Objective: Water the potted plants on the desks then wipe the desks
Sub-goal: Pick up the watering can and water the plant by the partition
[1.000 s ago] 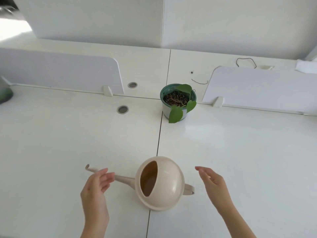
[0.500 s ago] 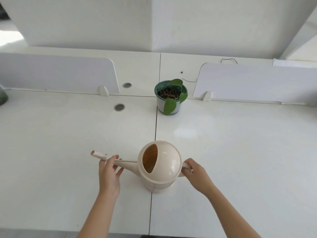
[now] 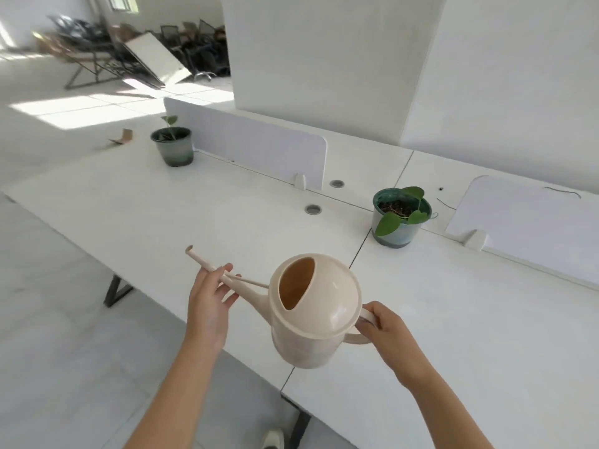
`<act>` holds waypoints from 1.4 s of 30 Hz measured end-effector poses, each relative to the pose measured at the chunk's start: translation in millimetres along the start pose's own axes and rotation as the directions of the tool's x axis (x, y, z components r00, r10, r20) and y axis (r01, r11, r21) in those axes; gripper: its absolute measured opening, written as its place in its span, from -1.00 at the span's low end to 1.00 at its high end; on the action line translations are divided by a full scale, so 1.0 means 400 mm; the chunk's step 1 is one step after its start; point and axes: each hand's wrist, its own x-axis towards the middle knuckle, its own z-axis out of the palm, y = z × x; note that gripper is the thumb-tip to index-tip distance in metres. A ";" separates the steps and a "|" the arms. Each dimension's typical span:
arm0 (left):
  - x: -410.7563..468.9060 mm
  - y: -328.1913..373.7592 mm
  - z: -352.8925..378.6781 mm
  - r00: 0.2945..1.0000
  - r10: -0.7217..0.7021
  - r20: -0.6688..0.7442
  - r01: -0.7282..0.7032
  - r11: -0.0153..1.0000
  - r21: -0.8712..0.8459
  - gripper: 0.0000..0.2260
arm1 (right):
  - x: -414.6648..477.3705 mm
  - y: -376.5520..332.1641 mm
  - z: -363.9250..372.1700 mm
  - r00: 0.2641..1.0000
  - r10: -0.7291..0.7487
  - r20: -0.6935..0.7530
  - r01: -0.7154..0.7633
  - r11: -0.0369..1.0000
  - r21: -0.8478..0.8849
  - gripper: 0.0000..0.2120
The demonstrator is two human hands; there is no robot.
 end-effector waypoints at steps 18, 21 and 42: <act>-0.174 0.162 -0.428 0.931 0.231 -0.282 -0.283 0.945 -0.162 -0.64 | -0.035 -0.150 0.361 0.924 -0.139 0.356 0.140 0.990 0.024 -0.85; -0.143 0.213 -0.516 0.932 0.228 -0.282 -0.278 0.949 -0.151 -0.61 | -0.028 -0.179 0.462 0.923 -0.137 0.361 0.127 0.991 0.050 -0.82; 0.302 0.517 -0.913 0.991 0.056 -0.120 -0.050 0.997 0.053 -0.48 | 0.214 -0.367 1.026 0.954 -0.085 0.287 0.027 0.979 0.201 -0.88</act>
